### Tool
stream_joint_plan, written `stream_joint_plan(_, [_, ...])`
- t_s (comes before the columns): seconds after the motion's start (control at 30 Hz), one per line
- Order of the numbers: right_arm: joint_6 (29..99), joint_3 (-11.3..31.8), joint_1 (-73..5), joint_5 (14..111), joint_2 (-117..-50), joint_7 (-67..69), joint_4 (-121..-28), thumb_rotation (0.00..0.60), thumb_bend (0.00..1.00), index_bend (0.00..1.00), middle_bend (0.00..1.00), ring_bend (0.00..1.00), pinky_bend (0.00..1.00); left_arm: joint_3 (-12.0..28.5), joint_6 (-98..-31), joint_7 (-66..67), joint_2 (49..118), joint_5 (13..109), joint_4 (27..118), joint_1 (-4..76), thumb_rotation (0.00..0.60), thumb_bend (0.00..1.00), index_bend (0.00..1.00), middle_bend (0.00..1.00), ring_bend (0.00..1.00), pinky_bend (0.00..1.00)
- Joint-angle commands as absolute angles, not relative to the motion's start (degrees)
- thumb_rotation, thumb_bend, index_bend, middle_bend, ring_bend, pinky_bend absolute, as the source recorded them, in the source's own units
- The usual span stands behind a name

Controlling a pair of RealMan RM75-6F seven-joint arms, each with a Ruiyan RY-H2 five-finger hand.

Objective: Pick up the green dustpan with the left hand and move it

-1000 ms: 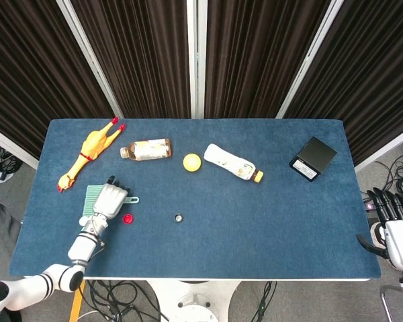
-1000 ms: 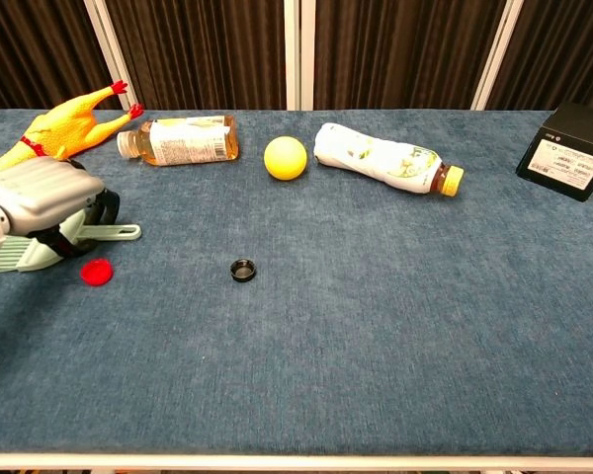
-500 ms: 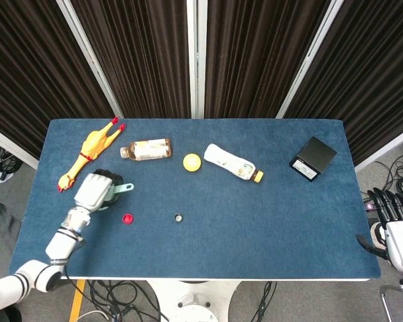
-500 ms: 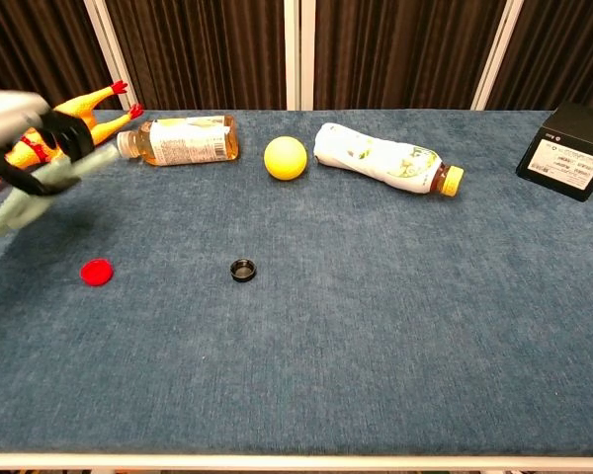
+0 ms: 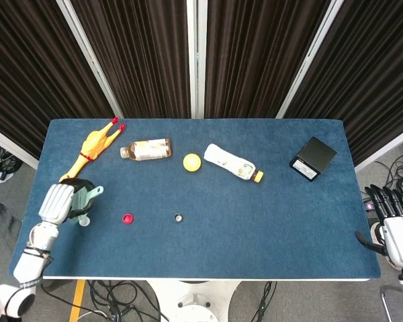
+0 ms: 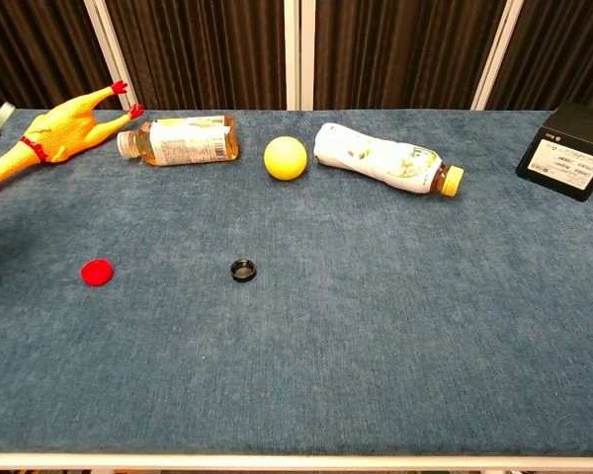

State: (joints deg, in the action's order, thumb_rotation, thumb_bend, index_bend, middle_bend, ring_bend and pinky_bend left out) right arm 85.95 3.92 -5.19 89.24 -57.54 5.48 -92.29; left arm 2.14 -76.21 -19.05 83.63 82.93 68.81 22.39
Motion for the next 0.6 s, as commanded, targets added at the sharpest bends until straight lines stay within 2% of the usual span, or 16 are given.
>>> stream_joint_plan(0.03, [85.7,4.0,-5.4,89.3,-57.5,5.4,-92.3,0.6,0.1,0.0,0.07,0.0,0.0,1.4,-77.5,-21.1,85.9,82.5,67.4,20.3,0.6,0.46,0.53,0.57,0.39,0.4])
stream_joint_plan(0.4, [85.3,3.6,-5.4,89.2,-57.7,4.4,-93.1,0.6,0.1,0.0,0.07,0.0,0.0,-0.6,-80.2,-16.8,91.8,84.9,56.2,16.9,0.6,0.46,0.53,0.57,0.39,0.41])
stream_joint_plan(0.6, [85.4,3.4,-5.4,89.5,-57.6,3.8,-93.7,0.6,0.1,0.0,0.07,0.0,0.0,0.3,-79.8,-20.0,95.0,85.0,53.3,16.9,0.6,0.46,0.53,0.57,0.39,0.41])
